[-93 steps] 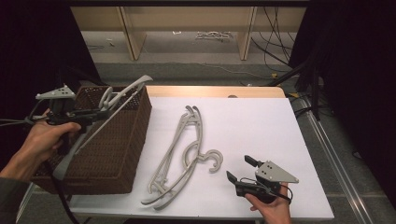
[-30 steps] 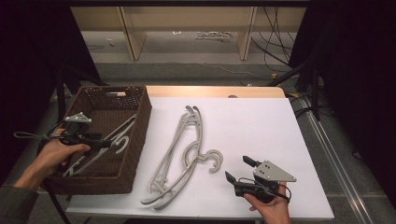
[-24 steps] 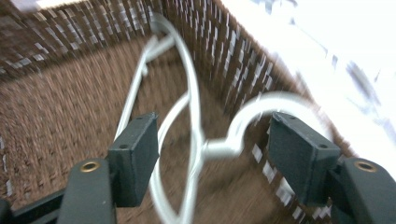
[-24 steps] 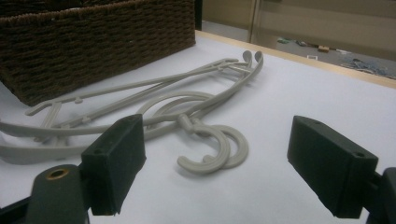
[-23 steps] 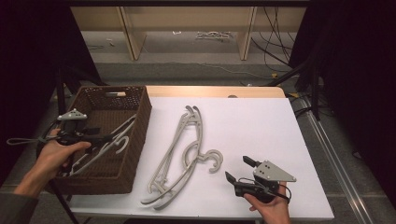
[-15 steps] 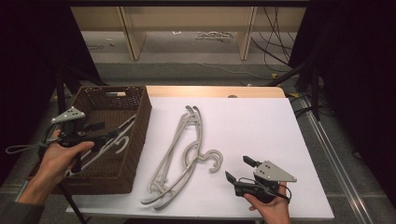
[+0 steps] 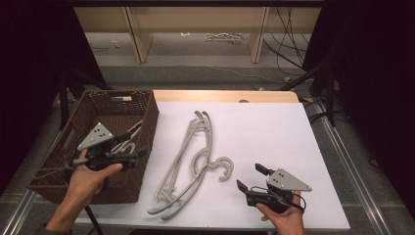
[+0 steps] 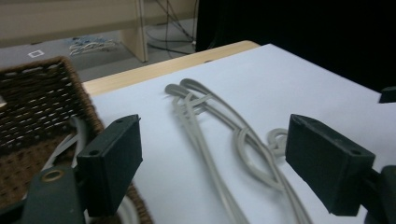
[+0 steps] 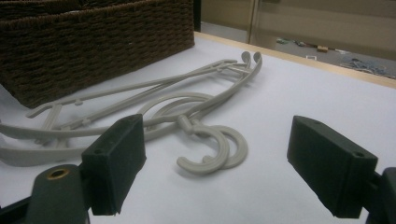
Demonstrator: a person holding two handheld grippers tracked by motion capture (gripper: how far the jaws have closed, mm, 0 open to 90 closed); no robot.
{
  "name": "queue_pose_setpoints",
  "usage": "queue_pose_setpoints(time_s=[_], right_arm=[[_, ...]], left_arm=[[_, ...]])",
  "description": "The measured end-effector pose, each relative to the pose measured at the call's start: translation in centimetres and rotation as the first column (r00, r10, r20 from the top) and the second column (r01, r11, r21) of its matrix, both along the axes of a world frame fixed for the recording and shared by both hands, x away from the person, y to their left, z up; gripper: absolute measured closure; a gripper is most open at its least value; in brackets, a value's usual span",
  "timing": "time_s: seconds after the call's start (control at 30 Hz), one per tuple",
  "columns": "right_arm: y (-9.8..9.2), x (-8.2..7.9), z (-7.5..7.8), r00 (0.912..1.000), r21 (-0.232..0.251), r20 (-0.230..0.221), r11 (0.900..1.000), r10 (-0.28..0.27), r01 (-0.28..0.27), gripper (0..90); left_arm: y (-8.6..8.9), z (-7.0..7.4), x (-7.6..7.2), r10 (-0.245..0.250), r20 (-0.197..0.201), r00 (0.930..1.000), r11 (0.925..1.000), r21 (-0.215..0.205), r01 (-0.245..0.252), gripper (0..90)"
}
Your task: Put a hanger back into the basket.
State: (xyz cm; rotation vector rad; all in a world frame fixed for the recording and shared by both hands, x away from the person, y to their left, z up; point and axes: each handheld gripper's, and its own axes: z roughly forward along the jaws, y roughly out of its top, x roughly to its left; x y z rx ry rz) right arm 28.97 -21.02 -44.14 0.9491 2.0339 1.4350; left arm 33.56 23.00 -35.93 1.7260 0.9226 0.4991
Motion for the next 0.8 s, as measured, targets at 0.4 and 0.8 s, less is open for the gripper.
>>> queue_pose_setpoints(time_s=[0.4,0.8], right_arm=[[-0.4,-0.2,0.3,1.0,0.005,0.008,1.0,-0.004,0.004,20.2],[-0.5,-0.1,0.3,0.9997,0.015,0.019,1.0,-0.014,0.014,17.7]], left_arm=[[-2.3,-1.5,-1.3,-0.073,0.023,0.9971,0.9966,-0.038,0.074,17.8],[-5.4,-3.5,-2.7,-0.153,0.014,0.9881,0.9878,0.031,0.152,17.8]])
